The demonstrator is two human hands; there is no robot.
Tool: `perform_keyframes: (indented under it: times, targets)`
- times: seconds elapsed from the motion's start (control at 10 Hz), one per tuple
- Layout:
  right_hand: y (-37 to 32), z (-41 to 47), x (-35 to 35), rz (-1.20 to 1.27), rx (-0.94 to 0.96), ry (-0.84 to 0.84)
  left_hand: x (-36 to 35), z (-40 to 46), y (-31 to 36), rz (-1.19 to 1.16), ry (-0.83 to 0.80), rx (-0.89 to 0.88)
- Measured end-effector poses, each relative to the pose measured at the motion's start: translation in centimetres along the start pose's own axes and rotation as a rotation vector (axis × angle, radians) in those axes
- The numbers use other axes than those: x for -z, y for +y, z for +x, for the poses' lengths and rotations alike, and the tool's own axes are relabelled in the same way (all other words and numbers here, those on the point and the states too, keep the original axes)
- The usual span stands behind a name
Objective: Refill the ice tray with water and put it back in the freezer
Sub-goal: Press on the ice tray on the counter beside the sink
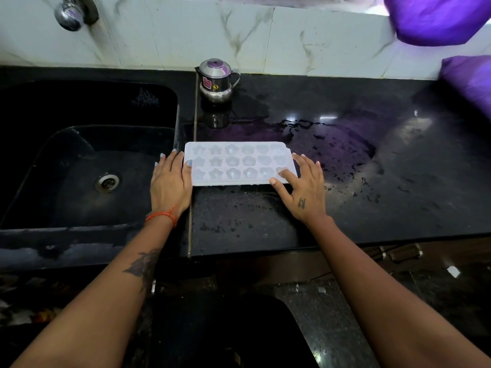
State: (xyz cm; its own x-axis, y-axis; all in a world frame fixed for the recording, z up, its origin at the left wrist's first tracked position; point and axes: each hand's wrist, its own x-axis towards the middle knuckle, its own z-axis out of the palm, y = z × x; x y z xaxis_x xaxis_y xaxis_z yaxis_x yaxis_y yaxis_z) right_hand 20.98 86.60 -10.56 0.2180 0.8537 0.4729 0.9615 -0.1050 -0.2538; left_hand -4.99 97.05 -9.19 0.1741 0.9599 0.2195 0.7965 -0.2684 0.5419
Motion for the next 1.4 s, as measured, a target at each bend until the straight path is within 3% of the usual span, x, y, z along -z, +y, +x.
perform_keyframes:
  times: [0.5, 0.8, 1.4]
  targets:
    - [-0.8, 0.5, 0.9, 0.069, -0.080, 0.029, -0.1, 0.0, 0.0, 0.009, -0.008, 0.012]
    - [-2.7, 2.1, 0.5, 0.088, -0.010, 0.089, -0.1, -0.1, 0.0, -0.001, -0.006, 0.014]
    - [-2.6, 0.9, -1.4, 0.027, 0.082, 0.050, 0.0, -0.1, -0.1, -0.011, -0.002, 0.013]
